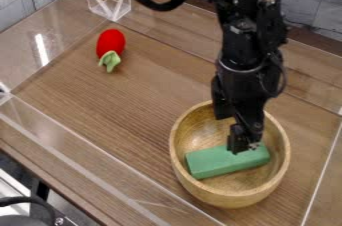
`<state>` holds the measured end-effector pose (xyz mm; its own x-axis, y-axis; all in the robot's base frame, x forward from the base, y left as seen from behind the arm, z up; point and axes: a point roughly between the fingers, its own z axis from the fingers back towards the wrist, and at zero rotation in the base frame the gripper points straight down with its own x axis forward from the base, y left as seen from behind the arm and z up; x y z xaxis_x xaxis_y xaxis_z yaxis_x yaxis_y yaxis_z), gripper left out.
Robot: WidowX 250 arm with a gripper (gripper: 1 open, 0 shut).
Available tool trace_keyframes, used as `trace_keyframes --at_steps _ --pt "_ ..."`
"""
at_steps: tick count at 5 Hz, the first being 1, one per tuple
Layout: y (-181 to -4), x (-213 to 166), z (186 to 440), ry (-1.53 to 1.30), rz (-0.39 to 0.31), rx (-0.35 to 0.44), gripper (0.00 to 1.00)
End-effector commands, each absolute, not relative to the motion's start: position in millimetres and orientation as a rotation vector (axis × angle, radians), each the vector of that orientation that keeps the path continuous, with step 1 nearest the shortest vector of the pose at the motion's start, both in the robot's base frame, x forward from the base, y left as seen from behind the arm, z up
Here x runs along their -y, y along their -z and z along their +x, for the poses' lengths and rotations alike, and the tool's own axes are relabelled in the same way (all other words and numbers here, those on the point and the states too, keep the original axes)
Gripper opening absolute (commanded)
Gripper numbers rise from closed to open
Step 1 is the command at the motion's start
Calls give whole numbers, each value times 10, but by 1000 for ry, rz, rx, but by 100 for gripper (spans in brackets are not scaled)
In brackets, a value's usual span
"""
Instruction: Remove the green object from the brown bowl and put it on the table
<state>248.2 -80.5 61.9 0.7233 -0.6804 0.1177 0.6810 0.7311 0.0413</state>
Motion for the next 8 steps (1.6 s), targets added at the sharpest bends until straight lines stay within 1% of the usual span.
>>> trace_keyframes --at_steps 1,2,3,4,6,7,8 --pt "-670 840 2477 717 -10 187 100" --pt "-796 871 2444 704 -3 206 0" --pt "-886 887 2412 683 -3 216 100" --pt "-875 883 2437 674 -21 222 100" --pt "-772 861 2494 666 -46 209 100" --pt "-685 746 2491 691 -57 204 100" --pt "-614 688 2466 721 -74 179 100"
